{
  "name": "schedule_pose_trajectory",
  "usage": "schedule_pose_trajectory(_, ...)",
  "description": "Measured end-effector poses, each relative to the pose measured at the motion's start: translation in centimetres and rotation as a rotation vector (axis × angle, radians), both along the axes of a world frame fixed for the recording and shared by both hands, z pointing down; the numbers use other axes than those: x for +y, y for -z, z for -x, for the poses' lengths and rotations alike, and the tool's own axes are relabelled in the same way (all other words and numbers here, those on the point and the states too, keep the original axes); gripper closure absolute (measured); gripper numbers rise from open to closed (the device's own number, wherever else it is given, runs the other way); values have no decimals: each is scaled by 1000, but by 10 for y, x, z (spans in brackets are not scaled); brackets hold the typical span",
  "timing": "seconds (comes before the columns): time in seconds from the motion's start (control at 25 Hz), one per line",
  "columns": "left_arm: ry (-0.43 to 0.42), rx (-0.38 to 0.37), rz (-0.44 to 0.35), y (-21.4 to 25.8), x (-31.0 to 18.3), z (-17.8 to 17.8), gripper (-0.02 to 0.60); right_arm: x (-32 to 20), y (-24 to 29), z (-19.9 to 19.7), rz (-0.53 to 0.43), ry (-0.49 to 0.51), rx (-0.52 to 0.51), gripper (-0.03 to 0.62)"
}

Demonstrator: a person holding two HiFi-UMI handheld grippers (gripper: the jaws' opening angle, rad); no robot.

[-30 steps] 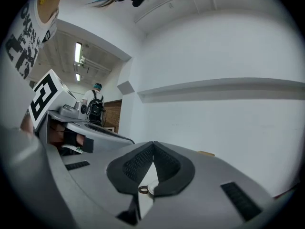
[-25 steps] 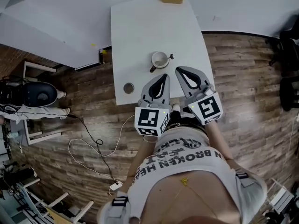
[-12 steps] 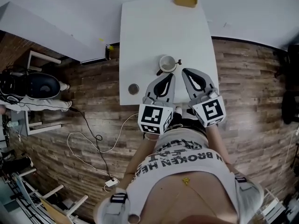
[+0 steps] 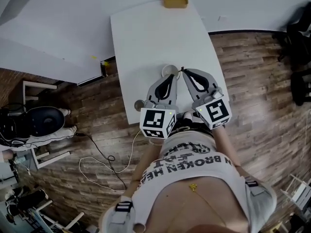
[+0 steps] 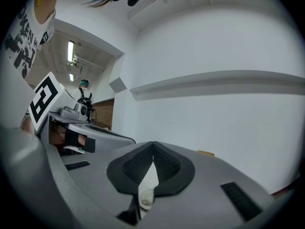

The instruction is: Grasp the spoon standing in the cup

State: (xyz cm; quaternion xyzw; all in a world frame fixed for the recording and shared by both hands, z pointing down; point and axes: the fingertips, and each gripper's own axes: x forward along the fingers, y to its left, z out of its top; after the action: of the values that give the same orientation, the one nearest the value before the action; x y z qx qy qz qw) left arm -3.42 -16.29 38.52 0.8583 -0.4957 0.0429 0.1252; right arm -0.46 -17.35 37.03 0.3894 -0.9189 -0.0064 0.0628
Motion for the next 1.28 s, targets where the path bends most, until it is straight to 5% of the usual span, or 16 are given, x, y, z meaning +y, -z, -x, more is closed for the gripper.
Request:
schedule_pose_trajectory(0.68, -95, 18, 7, -20, -28, 49, 586, -24, -29, 25, 45, -137, 82, 586)
schedule_pose_trajectory(1.28, 20, 16, 18, -21, -40, 38, 586, -48, -40, 14, 69, 0, 121, 586)
